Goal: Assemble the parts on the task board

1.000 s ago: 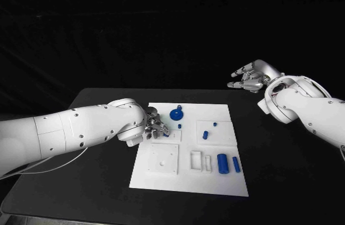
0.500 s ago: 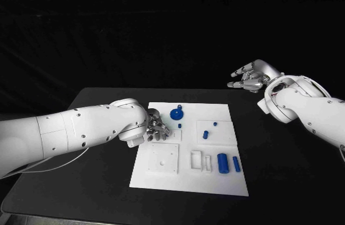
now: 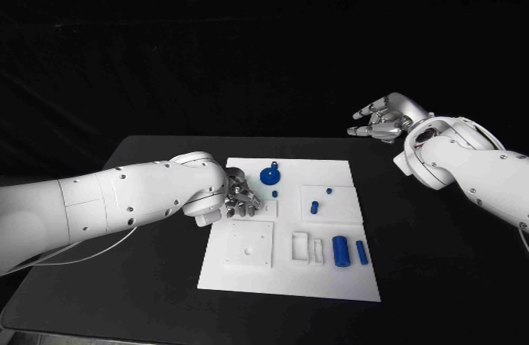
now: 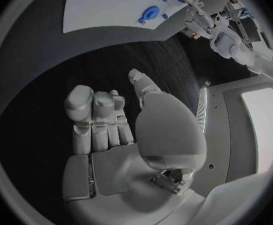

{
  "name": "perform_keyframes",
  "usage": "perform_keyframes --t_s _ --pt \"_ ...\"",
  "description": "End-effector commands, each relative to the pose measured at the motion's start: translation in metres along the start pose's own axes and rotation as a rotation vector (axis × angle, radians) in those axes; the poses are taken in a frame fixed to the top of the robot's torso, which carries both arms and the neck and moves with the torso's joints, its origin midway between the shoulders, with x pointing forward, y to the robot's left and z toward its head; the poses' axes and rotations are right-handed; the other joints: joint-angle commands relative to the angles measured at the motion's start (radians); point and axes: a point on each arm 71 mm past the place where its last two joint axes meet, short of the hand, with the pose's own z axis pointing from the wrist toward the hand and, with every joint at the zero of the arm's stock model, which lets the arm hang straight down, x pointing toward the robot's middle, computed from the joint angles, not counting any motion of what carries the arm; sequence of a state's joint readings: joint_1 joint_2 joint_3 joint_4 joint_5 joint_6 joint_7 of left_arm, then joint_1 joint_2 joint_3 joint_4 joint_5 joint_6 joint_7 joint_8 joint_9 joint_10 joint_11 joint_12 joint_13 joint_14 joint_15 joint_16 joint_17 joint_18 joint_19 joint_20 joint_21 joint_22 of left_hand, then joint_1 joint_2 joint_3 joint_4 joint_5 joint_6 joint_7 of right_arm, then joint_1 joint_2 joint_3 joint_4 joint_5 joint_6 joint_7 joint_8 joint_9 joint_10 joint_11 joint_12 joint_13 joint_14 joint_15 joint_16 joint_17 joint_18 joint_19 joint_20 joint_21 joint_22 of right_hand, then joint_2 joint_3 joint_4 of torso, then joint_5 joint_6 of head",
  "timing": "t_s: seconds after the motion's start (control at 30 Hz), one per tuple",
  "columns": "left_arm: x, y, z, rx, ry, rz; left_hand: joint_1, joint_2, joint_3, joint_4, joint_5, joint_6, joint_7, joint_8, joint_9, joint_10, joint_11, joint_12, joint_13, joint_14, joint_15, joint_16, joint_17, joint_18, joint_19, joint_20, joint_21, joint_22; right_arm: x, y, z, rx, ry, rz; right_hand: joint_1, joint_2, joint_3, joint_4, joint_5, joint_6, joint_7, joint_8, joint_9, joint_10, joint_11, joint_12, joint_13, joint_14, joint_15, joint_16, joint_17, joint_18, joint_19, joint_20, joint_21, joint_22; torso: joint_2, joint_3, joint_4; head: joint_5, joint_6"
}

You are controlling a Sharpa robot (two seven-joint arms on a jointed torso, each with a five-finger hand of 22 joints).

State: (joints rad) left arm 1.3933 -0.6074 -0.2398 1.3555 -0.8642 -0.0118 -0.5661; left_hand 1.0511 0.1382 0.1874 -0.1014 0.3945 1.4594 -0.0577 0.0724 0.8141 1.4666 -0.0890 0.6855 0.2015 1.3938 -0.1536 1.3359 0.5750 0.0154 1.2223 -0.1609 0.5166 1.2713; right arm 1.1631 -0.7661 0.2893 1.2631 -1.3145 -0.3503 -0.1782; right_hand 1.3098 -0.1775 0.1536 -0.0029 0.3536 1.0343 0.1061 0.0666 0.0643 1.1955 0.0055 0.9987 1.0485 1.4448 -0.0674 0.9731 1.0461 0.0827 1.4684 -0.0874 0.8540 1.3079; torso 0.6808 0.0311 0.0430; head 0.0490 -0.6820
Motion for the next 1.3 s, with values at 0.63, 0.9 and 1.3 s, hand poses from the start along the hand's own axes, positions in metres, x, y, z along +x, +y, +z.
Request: perform_keyframes --t_s 0.63,0.9,1.3 --pt "-0.002 0.0 0.002 0.021 -0.004 -0.023 0.048 -0.126 -0.156 0.126 -0.211 -0.008 -0.005 -0.002 -0.019 0.049 -0.002 -0.017 -0.019 -0.011 0.007 -0.021 -0.039 -0.015 0.024 0.005 -0.056 0.037 0.002 0.0 0.001 -0.007 0.018 -0.002 -0.01 0.005 0.001 -0.005 0.005 0.005 0.002 -0.005 -0.001 -0.007 -0.003 -0.001 -0.002 -0.005 0.0 -0.007 -0.001 0.01 0.023 0.002 -0.008 0.102 -0.002 -0.0001 0.0021 -0.004 -0.001" --pt "-0.002 0.002 0.0 0.035 -0.006 -0.036 0.059 -0.176 -0.122 0.17 -0.221 -0.01 -0.003 -0.003 -0.024 0.049 -0.001 -0.027 -0.026 -0.016 0.008 -0.031 -0.059 -0.015 0.031 0.006 -0.082 0.051 0.003 0.0 0.001 -0.006 0.019 0.001 -0.011 0.006 0.0 -0.004 0.005 0.004 0.002 -0.005 -0.001 -0.007 -0.003 -0.001 -0.002 -0.005 0.0 -0.007 -0.001 0.01 0.023 0.002 -0.007 0.102 -0.002 0.0 0.0008 -0.001 0.003" --pt "-0.034 0.016 -0.024 0.084 -0.087 -0.187 0.142 -0.215 -0.104 0.183 -0.216 -0.194 0.06 -0.009 -0.312 0.046 0.027 -0.272 -0.103 -0.063 0.041 -0.194 -0.178 -0.015 0.001 0.032 -0.187 -0.006 0.003 -0.001 -0.001 -0.018 0.016 0.013 -0.008 0.008 -0.002 -0.005 0.003 0.007 0.002 -0.004 -0.001 -0.006 -0.003 0.0 -0.001 -0.004 0.0 -0.006 -0.001 0.01 0.023 0.002 -0.007 0.102 -0.004 -0.0011 0.0004 0.004 0.012"
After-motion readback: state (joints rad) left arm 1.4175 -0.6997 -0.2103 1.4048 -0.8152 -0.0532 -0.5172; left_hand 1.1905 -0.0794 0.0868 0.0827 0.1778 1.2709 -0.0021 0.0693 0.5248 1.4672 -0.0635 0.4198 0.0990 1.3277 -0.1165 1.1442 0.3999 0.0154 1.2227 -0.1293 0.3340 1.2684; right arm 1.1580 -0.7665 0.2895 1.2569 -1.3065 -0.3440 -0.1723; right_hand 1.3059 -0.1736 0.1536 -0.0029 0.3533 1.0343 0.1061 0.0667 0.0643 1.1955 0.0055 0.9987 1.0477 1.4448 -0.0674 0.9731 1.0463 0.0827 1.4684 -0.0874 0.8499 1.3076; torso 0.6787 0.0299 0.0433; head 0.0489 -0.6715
